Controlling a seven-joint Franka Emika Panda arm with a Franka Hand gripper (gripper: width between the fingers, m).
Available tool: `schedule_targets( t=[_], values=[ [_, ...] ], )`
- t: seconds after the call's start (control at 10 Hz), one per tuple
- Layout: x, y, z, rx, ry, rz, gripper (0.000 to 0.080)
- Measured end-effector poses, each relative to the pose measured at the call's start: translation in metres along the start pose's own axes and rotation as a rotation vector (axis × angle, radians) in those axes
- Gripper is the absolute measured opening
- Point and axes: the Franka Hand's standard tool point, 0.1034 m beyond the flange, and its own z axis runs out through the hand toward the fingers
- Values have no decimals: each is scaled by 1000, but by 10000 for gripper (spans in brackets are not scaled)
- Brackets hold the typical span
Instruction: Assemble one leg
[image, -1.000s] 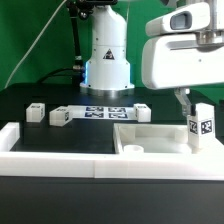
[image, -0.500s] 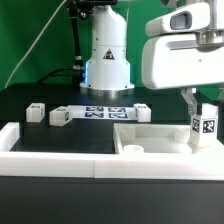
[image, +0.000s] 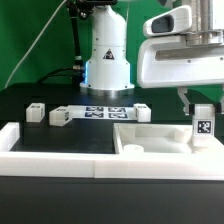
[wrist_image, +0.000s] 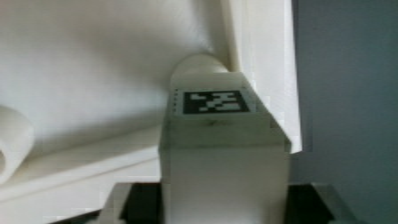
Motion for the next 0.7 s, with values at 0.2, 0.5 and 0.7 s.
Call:
schedule_targets(
  t=[0.2,0.5,0.7],
  values=[
    [1,2,0,-5,6,202,289],
    [0,4,1,-14,13,551,290],
    [-2,4,1,-28,20,760,290]
  ],
)
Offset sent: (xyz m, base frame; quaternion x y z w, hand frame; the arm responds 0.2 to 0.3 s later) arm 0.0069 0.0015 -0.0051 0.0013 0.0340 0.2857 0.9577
